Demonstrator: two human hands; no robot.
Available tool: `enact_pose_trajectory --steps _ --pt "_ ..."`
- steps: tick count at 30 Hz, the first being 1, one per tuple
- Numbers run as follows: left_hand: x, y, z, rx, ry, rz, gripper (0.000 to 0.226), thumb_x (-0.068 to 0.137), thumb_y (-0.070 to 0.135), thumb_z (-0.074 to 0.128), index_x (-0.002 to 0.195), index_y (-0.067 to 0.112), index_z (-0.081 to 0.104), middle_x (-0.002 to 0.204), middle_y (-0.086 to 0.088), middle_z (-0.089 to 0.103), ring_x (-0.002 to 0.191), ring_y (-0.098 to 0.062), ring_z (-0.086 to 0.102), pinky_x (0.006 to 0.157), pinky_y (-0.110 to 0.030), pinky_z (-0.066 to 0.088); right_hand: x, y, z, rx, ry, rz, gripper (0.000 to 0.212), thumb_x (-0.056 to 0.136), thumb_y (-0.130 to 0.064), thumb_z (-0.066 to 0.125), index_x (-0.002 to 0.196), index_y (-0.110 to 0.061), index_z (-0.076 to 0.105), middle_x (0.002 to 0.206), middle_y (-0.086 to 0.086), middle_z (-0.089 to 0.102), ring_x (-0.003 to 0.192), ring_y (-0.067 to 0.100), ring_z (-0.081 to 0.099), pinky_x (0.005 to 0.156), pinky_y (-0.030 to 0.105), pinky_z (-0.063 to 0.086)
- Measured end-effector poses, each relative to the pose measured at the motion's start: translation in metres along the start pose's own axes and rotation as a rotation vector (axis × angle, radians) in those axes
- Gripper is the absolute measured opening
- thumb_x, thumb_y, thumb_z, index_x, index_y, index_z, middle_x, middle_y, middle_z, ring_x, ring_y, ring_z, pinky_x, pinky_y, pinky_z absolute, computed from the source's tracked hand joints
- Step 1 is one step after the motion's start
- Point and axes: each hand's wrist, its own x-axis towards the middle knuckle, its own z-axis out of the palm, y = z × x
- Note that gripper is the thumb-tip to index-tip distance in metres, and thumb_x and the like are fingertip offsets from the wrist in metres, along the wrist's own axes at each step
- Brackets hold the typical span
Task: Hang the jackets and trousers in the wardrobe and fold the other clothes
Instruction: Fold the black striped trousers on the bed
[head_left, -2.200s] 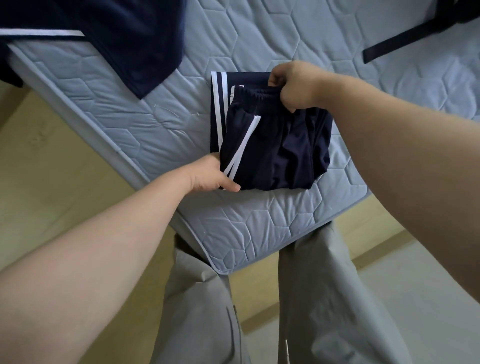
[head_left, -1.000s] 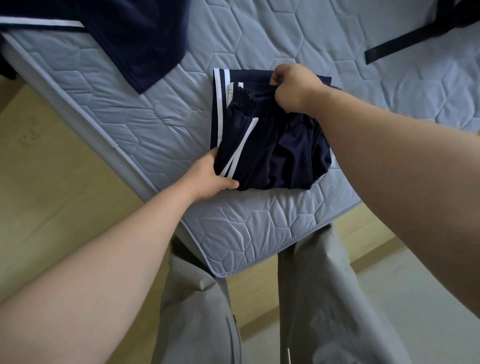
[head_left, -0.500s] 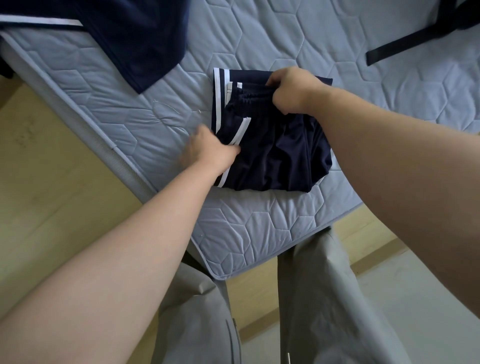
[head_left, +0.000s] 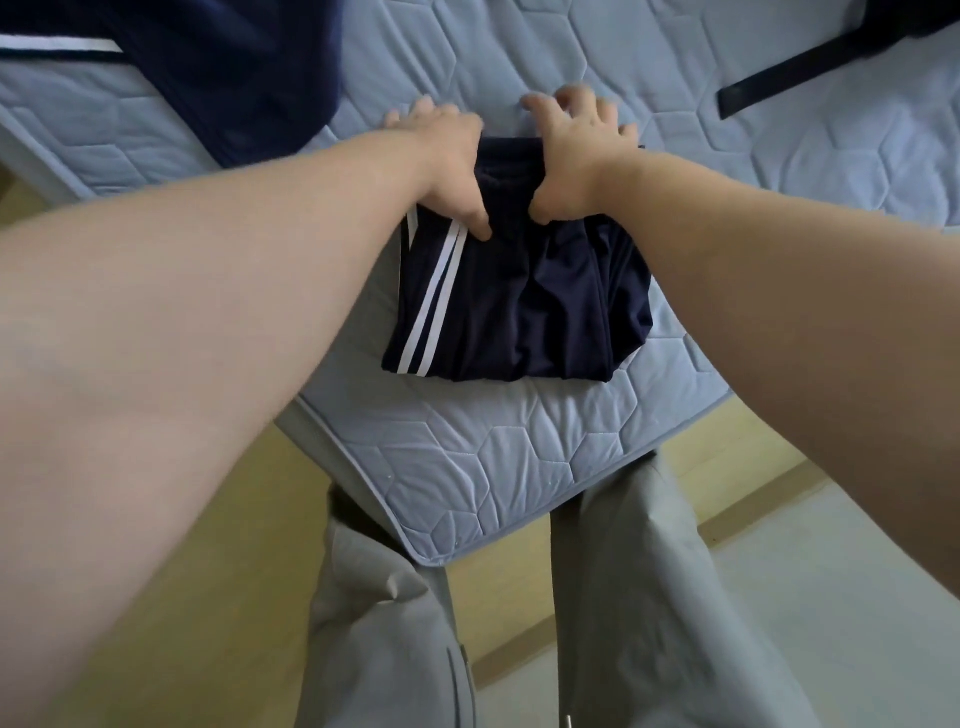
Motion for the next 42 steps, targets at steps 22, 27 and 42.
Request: enact_pose_trajectory --steps 22,27,42 --pt "-0.374 -0.051 -0.072 0.004 0.317 0.032 0.055 0.065 0.052 0.077 0.111 0.028 0.057 0.103 -0.010 0.065 0.101 -0.036 0.062 0.072 -0.035 0.035 -0.302 -0.196 -0.134 -0.496 0.029 -0.238 0.032 0.077 -0.040 0.065 0.097 -0.032 0.041 0.075 -0.006 0.047 0.059 0.016 0.043 0.046 0.030 0.027" --pt "-0.466 -0.097 -0.097 -0.118 0.377 0.000 0.039 0.059 0.045 0.072 0.091 0.034 0.055 0.087 0.001 0.060 0.093 -0.033 0.066 0.062 -0.033 0.039 -0.370 -0.278 -0.172 -0.565 0.133 -0.306 0.030 0.079 -0.034 0.063 0.097 -0.034 0.040 0.081 -0.007 0.050 0.063 0.016 0.047 0.046 0.030 0.028" --pt "-0.725 -0.169 -0.024 -1.286 0.847 -0.644 0.044 0.054 0.046 0.089 0.087 0.027 0.067 0.084 0.007 0.072 0.079 -0.019 0.069 0.073 -0.033 0.057 -0.554 -0.444 -0.159 -0.364 0.657 -0.914 0.072 0.081 -0.020 0.068 0.145 -0.022 0.037 0.145 0.011 0.039 0.133 0.036 0.039 0.107 0.050 0.037"
